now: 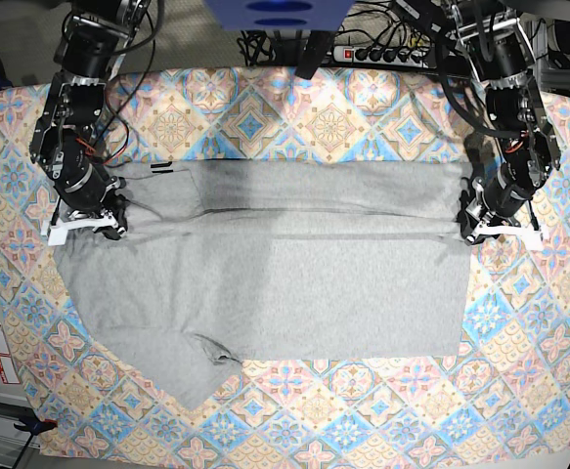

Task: Fold the T-shirt properly
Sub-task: 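Grasp the hem corners and pull them toward the robot base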

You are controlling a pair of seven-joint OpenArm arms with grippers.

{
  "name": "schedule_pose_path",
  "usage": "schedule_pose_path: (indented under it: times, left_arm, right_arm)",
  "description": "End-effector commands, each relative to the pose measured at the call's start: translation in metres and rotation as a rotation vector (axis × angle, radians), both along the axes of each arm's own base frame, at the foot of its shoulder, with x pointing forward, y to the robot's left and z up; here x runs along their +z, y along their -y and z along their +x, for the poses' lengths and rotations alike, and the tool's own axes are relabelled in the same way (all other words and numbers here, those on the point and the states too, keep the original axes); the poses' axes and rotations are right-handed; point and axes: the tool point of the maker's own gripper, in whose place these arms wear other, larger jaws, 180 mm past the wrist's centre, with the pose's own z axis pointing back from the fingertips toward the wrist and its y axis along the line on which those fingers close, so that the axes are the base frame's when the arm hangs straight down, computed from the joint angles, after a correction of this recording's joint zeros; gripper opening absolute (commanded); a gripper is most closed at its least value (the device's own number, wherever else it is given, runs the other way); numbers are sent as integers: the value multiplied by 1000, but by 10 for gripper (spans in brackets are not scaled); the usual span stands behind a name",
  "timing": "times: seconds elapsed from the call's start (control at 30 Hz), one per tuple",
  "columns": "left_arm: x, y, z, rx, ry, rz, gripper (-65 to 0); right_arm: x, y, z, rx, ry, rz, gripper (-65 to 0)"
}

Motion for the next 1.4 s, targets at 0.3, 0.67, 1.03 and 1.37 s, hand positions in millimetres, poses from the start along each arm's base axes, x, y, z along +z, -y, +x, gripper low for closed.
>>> schedule_pose_path:
  times: [0.3,0.67,1.03,1.37]
  left_arm:
    - [8,-4,-21,-16,-8,-57,-310]
    - [-11,6,-86,12,-74,-131,-346]
    - [-39,17,-94,54,-131,-202,-346]
    - [-71,22,-81,117,-179,-293,-353]
  right_arm:
    - [10,28,-16,-56,25,-44,-418]
    - [38,38,-68,-24,38,-174,-418]
    - [27,38,-85,-21,-6,-174,-418]
    - [27,38,-85,-21,-6,-174,-418]
